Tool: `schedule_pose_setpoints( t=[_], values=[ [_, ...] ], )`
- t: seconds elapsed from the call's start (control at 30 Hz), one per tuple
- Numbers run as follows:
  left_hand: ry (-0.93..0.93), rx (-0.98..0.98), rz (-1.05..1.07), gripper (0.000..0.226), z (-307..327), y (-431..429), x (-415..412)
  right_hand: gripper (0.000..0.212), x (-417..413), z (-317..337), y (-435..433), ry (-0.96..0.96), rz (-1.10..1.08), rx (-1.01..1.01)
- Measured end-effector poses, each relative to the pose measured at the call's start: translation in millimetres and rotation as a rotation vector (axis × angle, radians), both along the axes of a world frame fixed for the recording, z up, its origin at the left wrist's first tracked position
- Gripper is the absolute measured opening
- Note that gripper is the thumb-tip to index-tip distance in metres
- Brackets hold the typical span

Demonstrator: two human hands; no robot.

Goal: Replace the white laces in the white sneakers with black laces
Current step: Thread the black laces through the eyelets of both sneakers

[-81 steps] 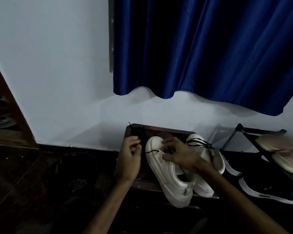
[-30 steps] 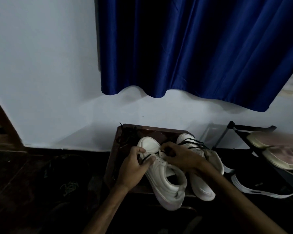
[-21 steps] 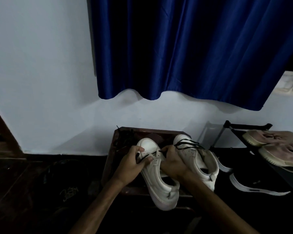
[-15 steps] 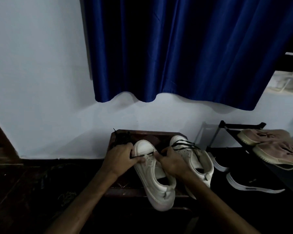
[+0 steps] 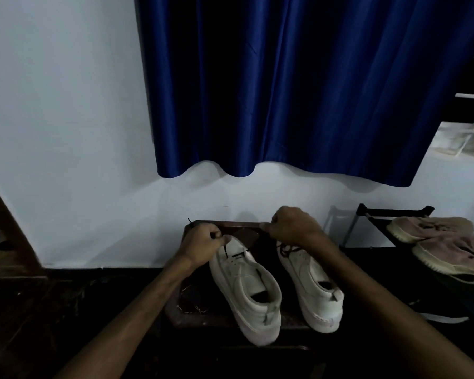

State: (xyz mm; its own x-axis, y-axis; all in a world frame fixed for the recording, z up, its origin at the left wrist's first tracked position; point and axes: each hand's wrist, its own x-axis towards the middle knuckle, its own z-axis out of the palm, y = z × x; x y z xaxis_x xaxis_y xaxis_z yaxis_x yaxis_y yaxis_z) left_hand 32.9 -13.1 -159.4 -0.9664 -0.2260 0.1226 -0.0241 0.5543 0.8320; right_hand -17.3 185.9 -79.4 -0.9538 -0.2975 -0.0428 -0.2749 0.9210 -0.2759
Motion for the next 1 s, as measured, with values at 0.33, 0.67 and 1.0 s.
schedule_pose_setpoints(
  t=[0.33,0.67,1.0],
  values=[
    [-0.134,-0.282,0.042,0.034,-15,10,16,0.022,15,-45,-14,-0.161,0.237,-0.185],
    [-0.144,-0.128,-0.182,0.066,-1,11,-4,0.030,6,-44,-7,-0.280,0.138,-0.171],
    [0.000,-0.028,-0.026,0.018,19,13,-12,0.028,-3,-42,-19,-0.213,0.200,-0.085]
  ],
)
